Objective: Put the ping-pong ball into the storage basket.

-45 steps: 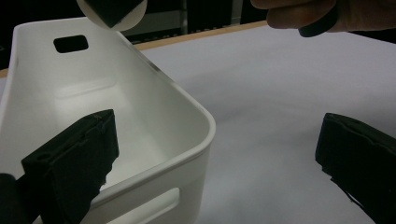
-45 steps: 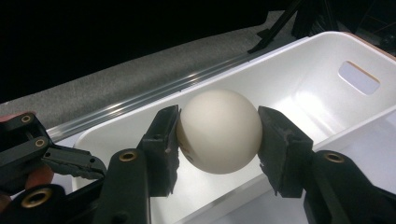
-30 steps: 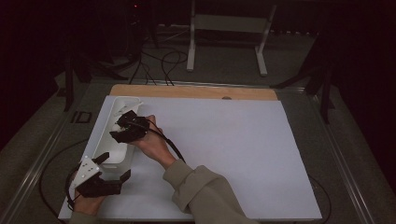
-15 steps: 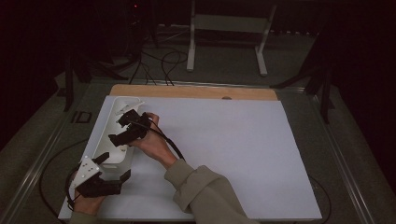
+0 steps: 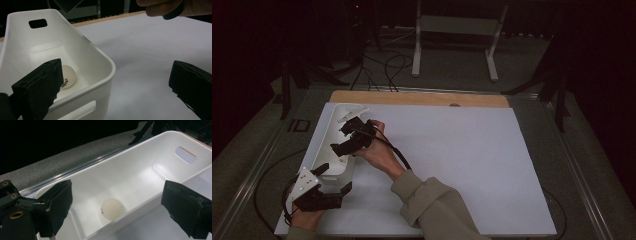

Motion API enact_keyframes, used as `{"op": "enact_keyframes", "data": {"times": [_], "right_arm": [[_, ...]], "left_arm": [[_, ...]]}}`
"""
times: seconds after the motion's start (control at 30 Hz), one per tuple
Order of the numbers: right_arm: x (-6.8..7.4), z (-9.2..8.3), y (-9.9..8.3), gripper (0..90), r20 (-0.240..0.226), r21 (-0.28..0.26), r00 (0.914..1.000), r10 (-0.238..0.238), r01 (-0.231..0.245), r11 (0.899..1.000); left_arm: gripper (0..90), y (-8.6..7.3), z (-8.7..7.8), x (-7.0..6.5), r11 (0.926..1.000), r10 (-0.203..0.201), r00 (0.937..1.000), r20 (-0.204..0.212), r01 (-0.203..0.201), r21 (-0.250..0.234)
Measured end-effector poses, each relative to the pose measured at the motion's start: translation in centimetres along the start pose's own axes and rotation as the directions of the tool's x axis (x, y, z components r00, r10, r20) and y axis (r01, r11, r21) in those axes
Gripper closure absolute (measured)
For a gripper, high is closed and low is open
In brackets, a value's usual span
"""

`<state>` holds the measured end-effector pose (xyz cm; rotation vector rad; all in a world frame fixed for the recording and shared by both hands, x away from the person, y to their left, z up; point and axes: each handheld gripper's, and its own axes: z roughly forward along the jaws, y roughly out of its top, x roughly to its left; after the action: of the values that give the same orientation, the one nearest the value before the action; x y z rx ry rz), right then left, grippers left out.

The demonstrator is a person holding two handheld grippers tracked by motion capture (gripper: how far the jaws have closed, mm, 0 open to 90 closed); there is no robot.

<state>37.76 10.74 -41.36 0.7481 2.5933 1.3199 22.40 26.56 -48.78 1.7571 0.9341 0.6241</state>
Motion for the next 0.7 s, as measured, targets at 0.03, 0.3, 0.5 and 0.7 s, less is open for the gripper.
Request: {"op": "enact_keyframes", "data": {"times": [0.03, 0.3, 0.5, 0.7], "right_arm": [[-0.1, -0.1, 0.0, 9.8, 0.000, 0.002, 1.0000, 0.000, 0.000, 1.000], [-0.6, -0.7, -0.4, 9.9, 0.016, 0.009, 0.9999, 0.000, -0.001, 1.000], [-1.3, -1.4, -0.9, 10.0, 0.028, 0.010, 0.9996, 0.011, -0.011, 1.000], [-1.9, -2.2, -1.4, 10.0, 0.041, 0.010, 0.9991, 0.014, -0.014, 1.000]], "left_arm": [[0.1, 0.0, 0.0, 0.0, 1.0000, 0.001, 1.0000, 0.000, -0.001, 0.000], [0.1, 0.0, 0.0, 0.0, 1.0000, 0.002, 1.0000, -0.001, -0.002, 0.001], [0.1, 0.0, 0.1, 0.0, 1.0000, 0.003, 1.0000, -0.002, -0.003, 0.002], [0.1, 0.0, 0.1, 0.0, 1.0000, 0.004, 1.0000, -0.003, -0.004, 0.002]]}}
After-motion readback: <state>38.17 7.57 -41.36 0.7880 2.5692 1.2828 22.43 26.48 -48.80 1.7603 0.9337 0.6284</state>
